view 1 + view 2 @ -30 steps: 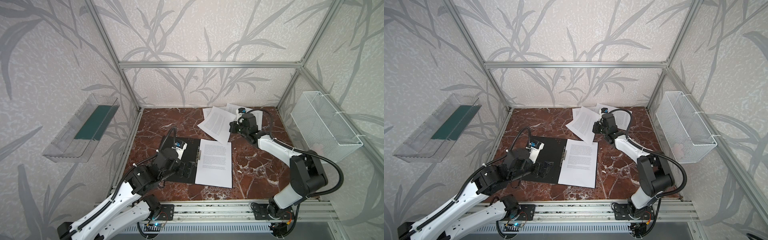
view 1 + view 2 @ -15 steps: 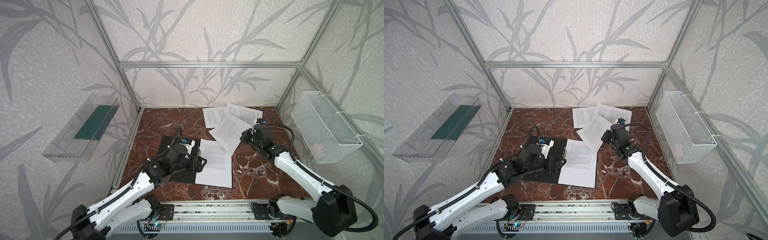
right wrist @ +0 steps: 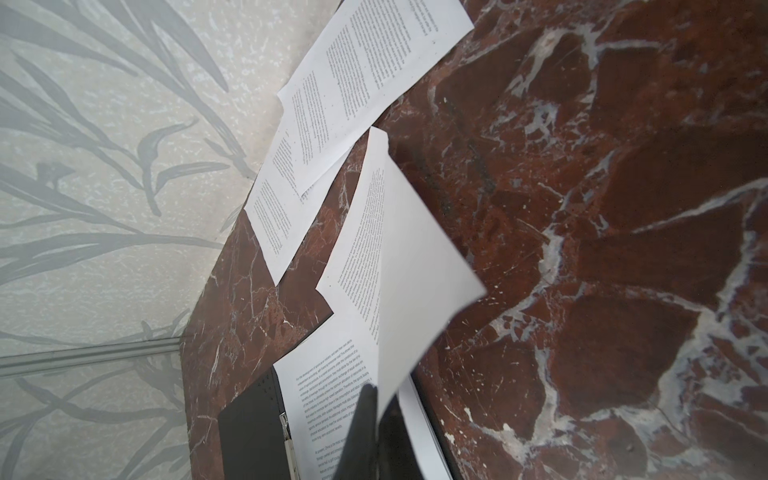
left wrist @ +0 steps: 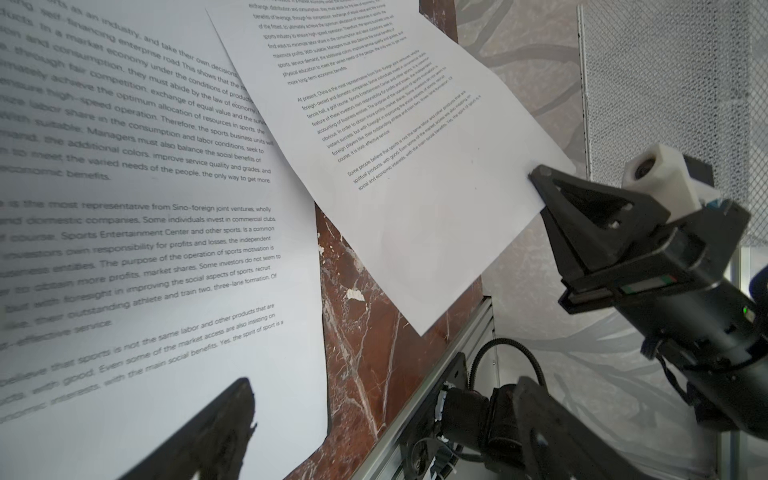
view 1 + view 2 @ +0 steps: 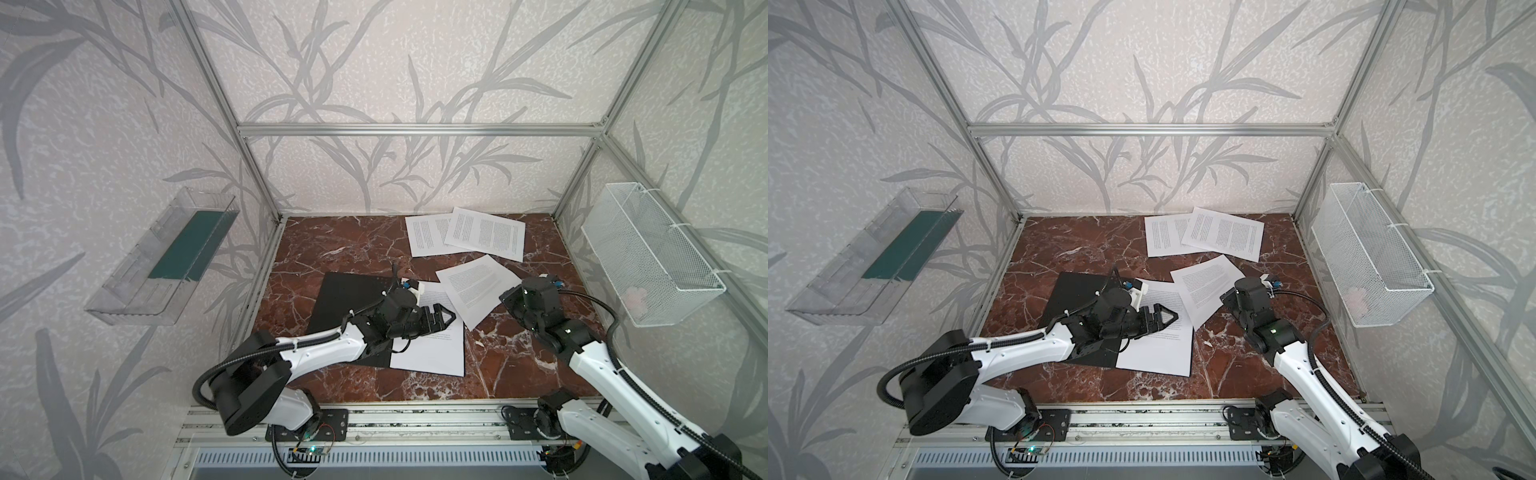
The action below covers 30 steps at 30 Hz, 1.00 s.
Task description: Put the files into the folder
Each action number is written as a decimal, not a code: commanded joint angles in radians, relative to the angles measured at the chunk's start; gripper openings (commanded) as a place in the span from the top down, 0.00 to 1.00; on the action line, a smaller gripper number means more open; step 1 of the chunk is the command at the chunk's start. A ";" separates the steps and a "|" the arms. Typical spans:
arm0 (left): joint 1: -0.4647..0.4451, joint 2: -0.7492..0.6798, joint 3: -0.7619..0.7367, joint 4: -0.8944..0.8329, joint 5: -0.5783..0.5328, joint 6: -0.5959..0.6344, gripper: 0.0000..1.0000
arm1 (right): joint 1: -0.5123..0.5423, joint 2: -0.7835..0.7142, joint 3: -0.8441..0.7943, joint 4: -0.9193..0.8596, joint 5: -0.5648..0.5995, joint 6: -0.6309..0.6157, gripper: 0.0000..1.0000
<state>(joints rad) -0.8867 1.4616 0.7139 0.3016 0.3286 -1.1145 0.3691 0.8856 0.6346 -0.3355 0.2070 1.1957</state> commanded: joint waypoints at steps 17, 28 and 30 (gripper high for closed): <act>-0.024 0.361 0.109 0.542 0.077 -0.403 0.15 | -0.002 -0.114 -0.039 -0.066 0.009 0.101 1.00; -0.031 0.448 0.123 0.621 0.080 -0.498 0.29 | -0.003 -0.125 -0.044 -0.059 0.016 0.091 1.00; -0.035 0.441 0.125 0.574 0.073 -0.474 0.29 | -0.004 -0.125 -0.049 -0.051 0.017 0.092 1.00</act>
<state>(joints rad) -0.9127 1.9015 0.8108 0.8623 0.3916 -1.5566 0.3679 0.7677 0.5980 -0.3893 0.2089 1.2896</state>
